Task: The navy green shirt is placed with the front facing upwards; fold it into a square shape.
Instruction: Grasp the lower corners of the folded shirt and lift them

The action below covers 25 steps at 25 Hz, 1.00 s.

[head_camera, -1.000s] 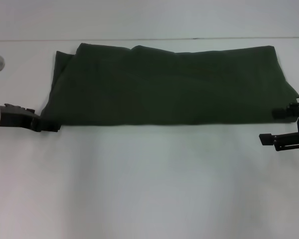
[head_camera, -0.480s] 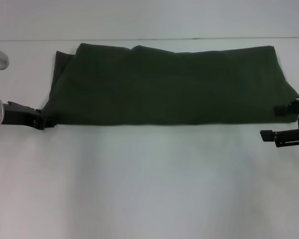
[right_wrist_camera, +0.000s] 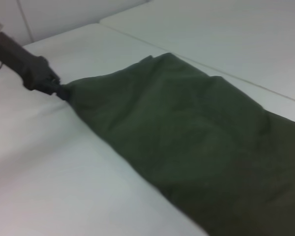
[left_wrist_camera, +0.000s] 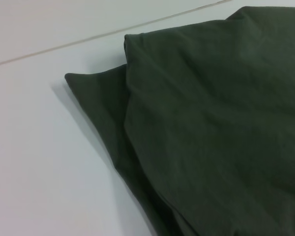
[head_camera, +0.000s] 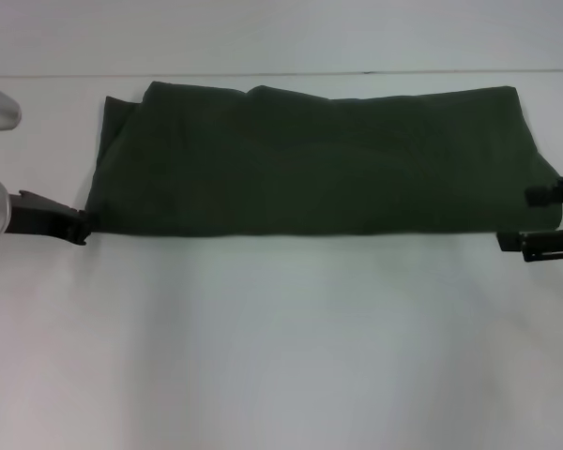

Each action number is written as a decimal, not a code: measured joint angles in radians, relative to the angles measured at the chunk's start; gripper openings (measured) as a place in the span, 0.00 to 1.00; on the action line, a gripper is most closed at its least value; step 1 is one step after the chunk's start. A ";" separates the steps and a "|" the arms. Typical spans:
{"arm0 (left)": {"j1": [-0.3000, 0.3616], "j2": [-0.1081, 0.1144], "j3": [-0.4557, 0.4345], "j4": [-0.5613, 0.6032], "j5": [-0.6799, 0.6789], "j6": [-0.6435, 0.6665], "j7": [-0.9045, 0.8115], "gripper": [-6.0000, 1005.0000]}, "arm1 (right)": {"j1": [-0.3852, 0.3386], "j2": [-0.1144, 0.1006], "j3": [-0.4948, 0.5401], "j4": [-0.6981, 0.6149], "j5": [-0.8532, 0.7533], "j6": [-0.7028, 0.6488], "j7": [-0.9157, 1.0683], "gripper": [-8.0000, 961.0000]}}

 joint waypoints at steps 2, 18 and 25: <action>-0.003 -0.001 0.001 0.000 0.001 0.003 0.003 0.10 | 0.000 -0.002 0.000 0.000 -0.004 0.028 0.043 0.94; -0.028 -0.001 0.004 -0.004 0.004 0.027 0.015 0.01 | 0.137 -0.134 -0.004 0.170 -0.218 0.193 0.578 0.94; -0.026 -0.002 0.004 -0.003 0.004 0.032 0.022 0.01 | 0.190 -0.118 -0.019 0.264 -0.315 0.274 0.591 0.94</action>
